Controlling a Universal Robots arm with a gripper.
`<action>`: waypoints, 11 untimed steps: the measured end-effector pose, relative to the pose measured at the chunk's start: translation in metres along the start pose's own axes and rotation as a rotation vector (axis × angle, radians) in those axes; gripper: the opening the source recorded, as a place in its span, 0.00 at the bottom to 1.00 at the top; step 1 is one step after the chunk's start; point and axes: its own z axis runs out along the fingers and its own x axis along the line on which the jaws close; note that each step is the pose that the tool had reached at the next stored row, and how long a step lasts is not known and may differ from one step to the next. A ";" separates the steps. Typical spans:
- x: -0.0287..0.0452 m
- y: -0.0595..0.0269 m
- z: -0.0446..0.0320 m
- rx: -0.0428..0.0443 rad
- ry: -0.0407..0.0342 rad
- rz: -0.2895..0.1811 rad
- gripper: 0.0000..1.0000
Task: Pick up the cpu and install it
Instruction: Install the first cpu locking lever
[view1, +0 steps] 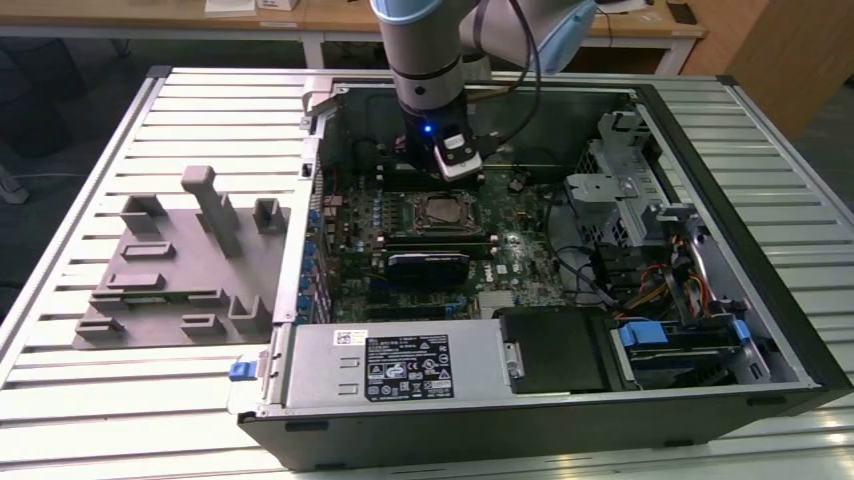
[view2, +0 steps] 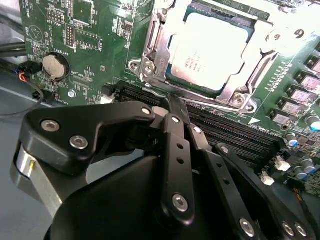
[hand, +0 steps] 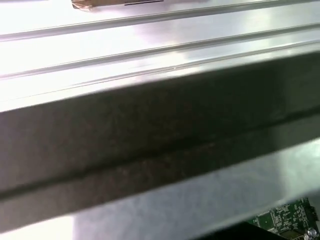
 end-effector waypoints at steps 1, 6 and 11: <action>0.0001 -0.0001 0.0005 0.0008 -0.0007 0.004 0.11; 0.0005 -0.0005 0.0028 0.0044 -0.0052 0.025 0.11; 0.0005 -0.0005 0.0028 0.0056 -0.0062 0.032 0.11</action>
